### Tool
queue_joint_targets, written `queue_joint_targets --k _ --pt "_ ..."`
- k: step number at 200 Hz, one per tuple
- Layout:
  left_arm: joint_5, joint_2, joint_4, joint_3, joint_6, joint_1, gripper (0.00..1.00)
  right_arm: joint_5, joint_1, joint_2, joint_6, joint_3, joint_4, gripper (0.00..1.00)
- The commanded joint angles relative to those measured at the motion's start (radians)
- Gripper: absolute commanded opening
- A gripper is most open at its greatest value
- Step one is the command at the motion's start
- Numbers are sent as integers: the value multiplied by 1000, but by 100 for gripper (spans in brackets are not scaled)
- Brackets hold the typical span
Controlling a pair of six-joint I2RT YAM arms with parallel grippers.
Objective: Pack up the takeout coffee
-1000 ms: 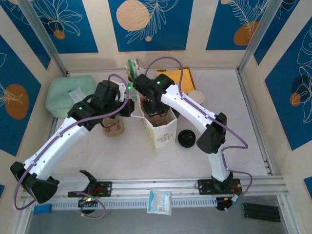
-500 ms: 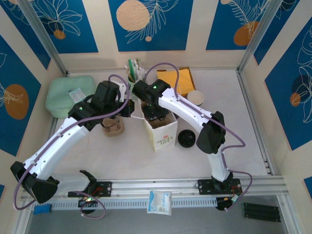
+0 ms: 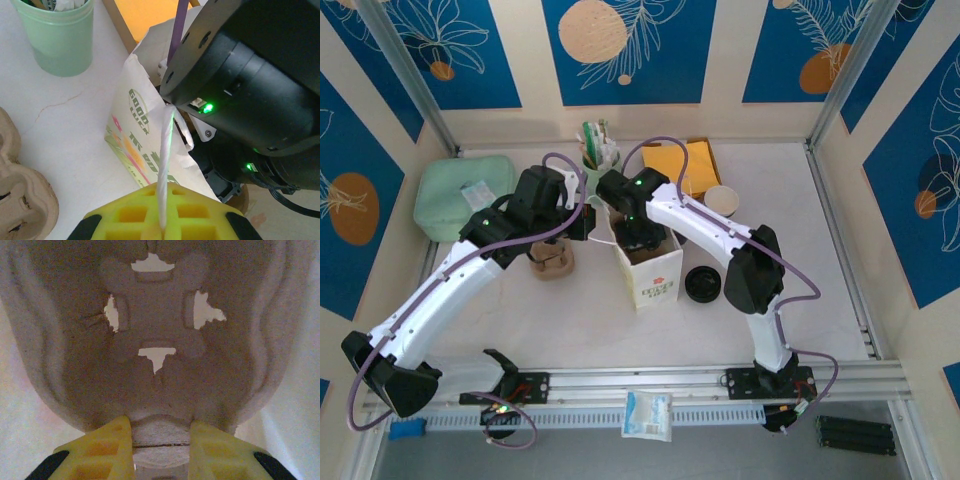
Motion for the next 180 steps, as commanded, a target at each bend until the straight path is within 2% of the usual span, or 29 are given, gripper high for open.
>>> queue_joint_targets --k 1,180 --pt "-5 -26 0 -4 -7 -10 0 -47 -7 -35 26 -21 12 24" --pt "-89 -77 -48 -49 -30 -11 0 -77 -46 -77 70 -173 103 24"
